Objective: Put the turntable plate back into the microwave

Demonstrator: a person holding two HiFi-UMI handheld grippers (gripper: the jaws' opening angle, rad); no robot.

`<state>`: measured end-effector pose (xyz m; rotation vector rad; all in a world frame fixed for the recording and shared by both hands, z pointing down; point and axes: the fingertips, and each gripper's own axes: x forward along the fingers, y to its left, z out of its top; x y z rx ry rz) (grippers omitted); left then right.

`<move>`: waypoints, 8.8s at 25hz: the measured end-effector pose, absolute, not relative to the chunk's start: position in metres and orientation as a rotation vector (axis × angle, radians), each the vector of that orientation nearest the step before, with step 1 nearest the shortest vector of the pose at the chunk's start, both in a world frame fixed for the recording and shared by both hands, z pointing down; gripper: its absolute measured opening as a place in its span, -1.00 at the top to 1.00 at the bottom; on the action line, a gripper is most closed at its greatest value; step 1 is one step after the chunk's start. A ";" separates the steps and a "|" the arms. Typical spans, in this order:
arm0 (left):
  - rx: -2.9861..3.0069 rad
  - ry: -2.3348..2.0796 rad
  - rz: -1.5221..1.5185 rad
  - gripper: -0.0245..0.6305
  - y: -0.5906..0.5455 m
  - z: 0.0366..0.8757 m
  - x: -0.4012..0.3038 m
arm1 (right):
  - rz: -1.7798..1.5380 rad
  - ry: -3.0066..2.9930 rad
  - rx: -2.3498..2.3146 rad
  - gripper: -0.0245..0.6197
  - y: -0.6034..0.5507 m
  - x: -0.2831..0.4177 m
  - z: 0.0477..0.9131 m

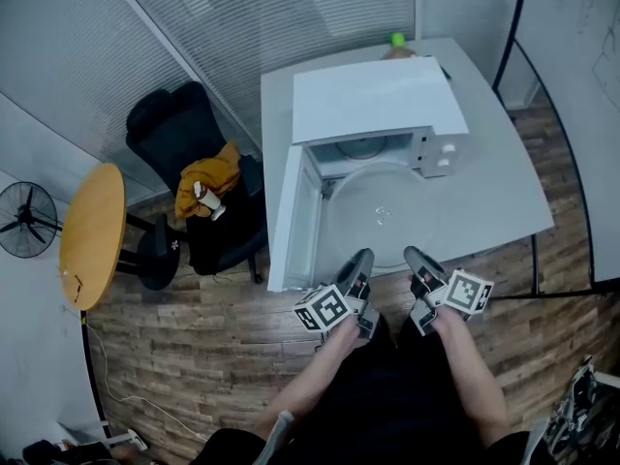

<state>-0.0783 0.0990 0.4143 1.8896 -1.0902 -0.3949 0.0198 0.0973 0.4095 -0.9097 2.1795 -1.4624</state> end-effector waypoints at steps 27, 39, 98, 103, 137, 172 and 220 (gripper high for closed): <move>1.769 -1.281 -0.417 0.70 -0.005 0.468 -0.081 | -1.622 2.332 -0.841 0.63 -0.024 0.019 0.475; 1.811 -1.303 -0.404 0.69 -0.056 0.490 -0.099 | -1.554 2.422 -0.916 0.60 -0.071 0.003 0.502; 1.767 -1.315 -0.304 0.59 -0.218 0.531 -0.134 | -1.466 2.365 -1.252 0.52 -0.226 -0.027 0.531; 1.683 -1.319 -0.364 0.59 -0.222 0.534 -0.138 | -1.501 2.373 -1.284 0.49 -0.230 -0.029 0.533; 1.665 -1.336 -0.299 0.48 -0.208 0.539 -0.129 | -1.468 2.163 -1.162 0.74 -0.211 -0.016 0.522; 1.601 -1.209 -0.141 0.64 -0.183 0.556 -0.114 | -1.617 2.229 -1.146 0.83 -0.182 -0.055 0.553; 1.947 -1.410 0.027 0.93 -0.134 0.447 -0.088 | -1.141 2.682 -1.205 0.90 -0.141 -0.012 0.444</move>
